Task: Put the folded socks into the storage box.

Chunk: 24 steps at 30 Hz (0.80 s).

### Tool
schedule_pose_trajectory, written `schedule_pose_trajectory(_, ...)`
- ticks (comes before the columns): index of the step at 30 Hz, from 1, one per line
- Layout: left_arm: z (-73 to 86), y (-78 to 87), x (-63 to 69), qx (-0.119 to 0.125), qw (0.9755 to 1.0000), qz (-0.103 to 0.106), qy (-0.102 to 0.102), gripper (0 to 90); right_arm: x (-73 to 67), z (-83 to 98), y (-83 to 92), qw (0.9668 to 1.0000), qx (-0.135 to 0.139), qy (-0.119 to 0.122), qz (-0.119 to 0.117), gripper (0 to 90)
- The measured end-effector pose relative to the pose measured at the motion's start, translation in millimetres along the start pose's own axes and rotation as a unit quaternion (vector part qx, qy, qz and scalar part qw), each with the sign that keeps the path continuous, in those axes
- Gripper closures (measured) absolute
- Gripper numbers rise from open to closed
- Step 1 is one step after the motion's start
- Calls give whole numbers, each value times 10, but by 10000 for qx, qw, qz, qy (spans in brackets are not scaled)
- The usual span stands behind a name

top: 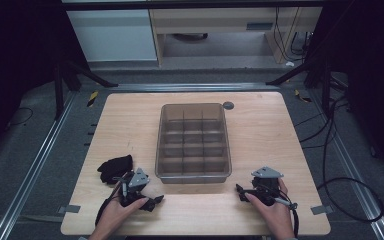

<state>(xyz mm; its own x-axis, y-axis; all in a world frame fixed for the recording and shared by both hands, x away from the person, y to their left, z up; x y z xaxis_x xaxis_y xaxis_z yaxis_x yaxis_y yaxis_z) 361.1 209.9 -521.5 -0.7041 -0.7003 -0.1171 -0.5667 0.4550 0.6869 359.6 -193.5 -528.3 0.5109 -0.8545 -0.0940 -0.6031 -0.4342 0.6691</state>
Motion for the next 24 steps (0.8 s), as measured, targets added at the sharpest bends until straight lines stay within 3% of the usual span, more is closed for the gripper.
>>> schedule_pose_trajectory(2,-20,32,-9,9,10000,-12,16,37,0,0,0,10000,0,2,0,68)
schedule_pose_trajectory(7,-99,185,-45,-36,9997,-88,-209,48,-3,1,0,10000,0,-13,1,68)
schedule_pose_trajectory(15,-201,369,-210,-224,9985,-242,-445,54,-9,1,-2,10000,-2,23,-3,68)
schedule_pose_trajectory(24,-213,522,-389,-406,9961,-495,-612,59,-16,0,-3,10000,3,29,-26,68)
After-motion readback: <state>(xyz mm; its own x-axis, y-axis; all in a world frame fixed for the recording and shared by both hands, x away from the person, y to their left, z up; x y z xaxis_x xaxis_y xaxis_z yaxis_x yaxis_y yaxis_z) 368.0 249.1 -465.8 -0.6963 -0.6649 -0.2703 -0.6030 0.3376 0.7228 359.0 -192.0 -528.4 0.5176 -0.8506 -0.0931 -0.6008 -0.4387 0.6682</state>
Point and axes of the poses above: each handheld gripper's, and its own axes: y roughly backward along the jaws, z roughly out of its underside, x roughly to its right, the point moved 2 cm from there along -y, roughly forward along the jaws, and after that the axes turned 8 degrees about -z, right-handed, at the moved point
